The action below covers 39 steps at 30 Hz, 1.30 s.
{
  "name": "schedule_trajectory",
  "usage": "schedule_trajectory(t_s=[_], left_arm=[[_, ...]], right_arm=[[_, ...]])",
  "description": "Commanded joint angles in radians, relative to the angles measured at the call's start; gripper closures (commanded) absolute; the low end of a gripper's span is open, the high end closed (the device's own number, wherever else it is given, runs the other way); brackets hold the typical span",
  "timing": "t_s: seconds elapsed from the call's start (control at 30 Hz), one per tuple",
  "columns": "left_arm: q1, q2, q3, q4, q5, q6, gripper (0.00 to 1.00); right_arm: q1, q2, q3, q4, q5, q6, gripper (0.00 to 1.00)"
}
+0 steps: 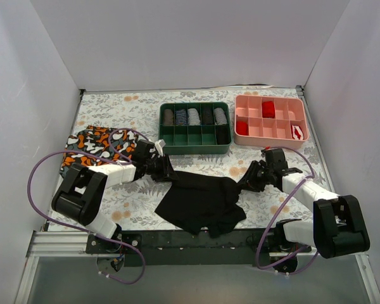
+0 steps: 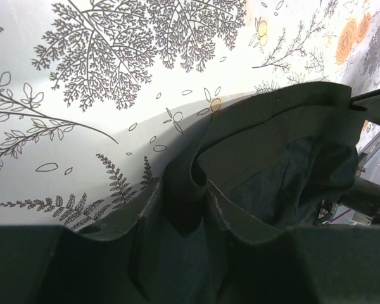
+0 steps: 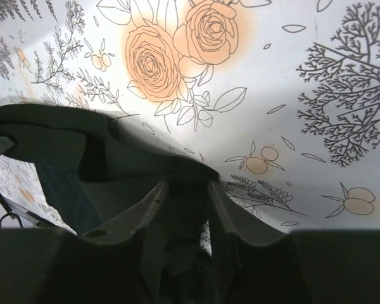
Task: Roll the underwear
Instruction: Flatten out the underwear at the center of the board.
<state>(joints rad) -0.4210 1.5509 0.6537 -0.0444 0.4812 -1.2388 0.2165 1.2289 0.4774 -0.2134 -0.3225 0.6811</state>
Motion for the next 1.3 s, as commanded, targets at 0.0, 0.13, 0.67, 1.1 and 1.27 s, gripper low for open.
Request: schedule_trajectory(t_s=[0.0,0.13,0.67,1.1,1.27], left_arm=[[-0.002,-0.008,0.026,0.006,-0.01,0.006,0.73],[-0.002,-0.02,0.03,-0.005,-0.013,0.007,0.73],[-0.002,-0.037,0.049,-0.031,-0.026,0.018,0.75],[-0.002,-0.044,0.069,-0.043,-0.032,0.009,0.77],[-0.002,-0.126,0.092,-0.086,-0.053,0.007,0.83]], right_arm=[[-0.011,-0.022,-0.011,-0.007,-0.013,-0.006,0.63],[-0.016,-0.092,0.006,-0.076,0.086,-0.014,0.55],[-0.051,-0.167,-0.158,0.123,-0.001,0.078,0.54],[-0.06,-0.193,-0.189,0.2,-0.064,0.049,0.98],[-0.06,-0.319,-0.047,0.122,-0.095,-0.026,0.99]])
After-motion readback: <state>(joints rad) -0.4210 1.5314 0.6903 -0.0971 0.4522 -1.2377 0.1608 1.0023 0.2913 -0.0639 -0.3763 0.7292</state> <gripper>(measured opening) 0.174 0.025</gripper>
